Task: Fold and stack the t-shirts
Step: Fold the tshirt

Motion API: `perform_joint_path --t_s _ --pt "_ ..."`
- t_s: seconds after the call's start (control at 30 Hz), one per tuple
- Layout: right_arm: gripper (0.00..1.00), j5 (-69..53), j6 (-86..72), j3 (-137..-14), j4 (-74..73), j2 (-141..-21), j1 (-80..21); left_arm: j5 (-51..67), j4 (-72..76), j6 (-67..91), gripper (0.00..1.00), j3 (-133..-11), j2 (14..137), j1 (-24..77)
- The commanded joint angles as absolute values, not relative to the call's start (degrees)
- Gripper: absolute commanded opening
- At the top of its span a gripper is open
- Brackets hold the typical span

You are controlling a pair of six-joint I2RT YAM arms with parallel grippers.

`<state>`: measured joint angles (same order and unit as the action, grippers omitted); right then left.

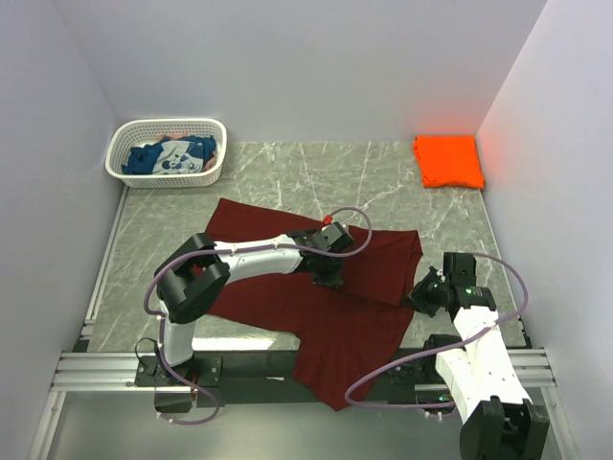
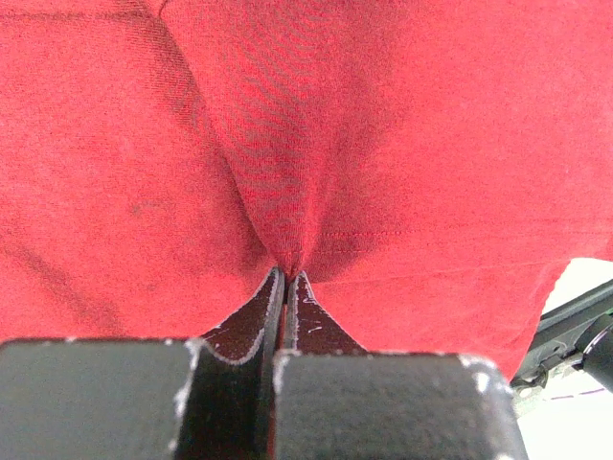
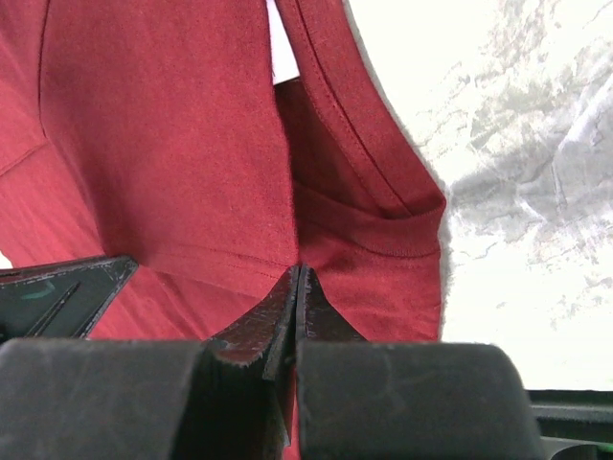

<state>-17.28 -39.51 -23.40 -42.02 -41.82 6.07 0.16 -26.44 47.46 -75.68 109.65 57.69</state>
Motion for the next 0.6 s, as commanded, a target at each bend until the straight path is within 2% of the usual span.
perform_joint_path --t_s 0.0,0.27,0.57 --pt "0.01 -17.5 -40.2 -26.0 -43.8 -41.0 6.4 1.4 -27.6 46.3 0.01 -77.1 107.4 57.4" --pt "0.07 -18.4 -41.0 -24.8 -45.2 -40.2 6.3 1.9 -27.4 46.1 0.01 -76.7 108.4 57.3" --pt "0.09 -18.8 -42.2 -22.2 -45.6 -38.4 6.2 2.1 -27.3 46.4 0.01 -76.2 108.9 57.2"
